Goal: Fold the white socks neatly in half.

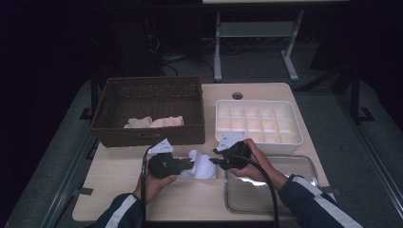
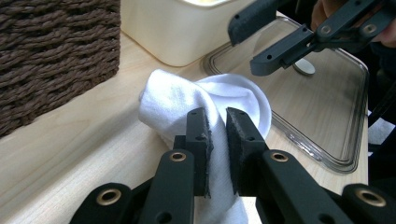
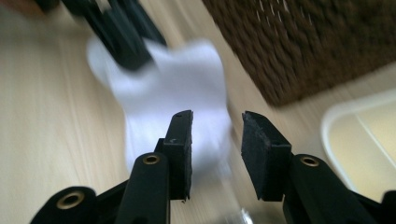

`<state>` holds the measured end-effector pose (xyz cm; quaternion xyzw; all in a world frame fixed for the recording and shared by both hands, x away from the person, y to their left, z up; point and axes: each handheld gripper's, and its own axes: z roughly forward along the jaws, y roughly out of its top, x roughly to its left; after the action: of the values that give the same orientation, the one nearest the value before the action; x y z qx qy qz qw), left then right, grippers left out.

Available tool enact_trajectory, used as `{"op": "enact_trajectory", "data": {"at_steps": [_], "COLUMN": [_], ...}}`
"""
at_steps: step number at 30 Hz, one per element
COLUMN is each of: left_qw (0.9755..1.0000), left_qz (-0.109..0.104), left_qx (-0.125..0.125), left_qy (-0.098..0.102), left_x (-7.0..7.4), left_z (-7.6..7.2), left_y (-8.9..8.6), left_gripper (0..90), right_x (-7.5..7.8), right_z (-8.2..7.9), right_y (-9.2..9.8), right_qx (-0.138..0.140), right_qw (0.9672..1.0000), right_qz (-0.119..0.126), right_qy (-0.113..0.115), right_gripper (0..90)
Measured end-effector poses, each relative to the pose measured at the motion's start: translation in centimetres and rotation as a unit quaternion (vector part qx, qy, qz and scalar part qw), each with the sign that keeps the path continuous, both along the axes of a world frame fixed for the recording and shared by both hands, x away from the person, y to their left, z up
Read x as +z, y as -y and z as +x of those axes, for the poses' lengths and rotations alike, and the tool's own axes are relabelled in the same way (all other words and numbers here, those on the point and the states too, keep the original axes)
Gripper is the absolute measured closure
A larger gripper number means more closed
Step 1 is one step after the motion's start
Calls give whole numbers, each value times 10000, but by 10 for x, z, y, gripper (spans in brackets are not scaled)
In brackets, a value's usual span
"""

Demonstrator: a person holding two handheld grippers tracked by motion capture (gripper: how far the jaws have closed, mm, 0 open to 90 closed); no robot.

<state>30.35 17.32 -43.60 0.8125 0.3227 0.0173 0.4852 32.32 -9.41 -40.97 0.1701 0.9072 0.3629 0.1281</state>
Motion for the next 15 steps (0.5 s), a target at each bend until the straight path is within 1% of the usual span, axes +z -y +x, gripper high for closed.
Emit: {"op": "enact_trajectory", "data": {"at_steps": [3, 4, 7, 8, 11, 13, 14, 15], "left_qw": [10000, 10000, 10000, 10000, 9999, 9999, 9998, 9997], "left_qz": [-39, -6, 23, 20, 15, -23, 30, 23], "left_qx": [16, -10, -36, -47, -110, -149, -194, -225], "left_qy": [-1, 27, 13, 7, -4, -10, 6, 9], "left_x": [1, 1, 1, 0, 0, -1, -1, -2], "left_z": [0, 0, 0, 0, 1, 3, 4, 5], "left_y": [0, 0, 3, 3, 7, 12, 15, 19], "left_gripper": [796, 795, 793, 792, 789, 790, 790, 789], "right_x": [-4, -7, -19, -23, -31, -33, -34, -34], "right_z": [0, 0, 2, 4, 7, 7, 6, 7], "right_y": [10, 11, 9, 7, 2, -1, -1, -2], "right_qx": [33, 28, 39, 37, 119, 148, 142, 180], "right_qw": [9996, 9995, 9988, 9983, 9982, 9979, 9979, 9980], "right_qz": [99, 75, -87, -101, -196, -187, -207, -215], "right_qy": [-263, -321, -485, -574, -559, -609, -602, -575], "right_gripper": [633, 633, 630, 630, 650, 661, 665, 669]}}
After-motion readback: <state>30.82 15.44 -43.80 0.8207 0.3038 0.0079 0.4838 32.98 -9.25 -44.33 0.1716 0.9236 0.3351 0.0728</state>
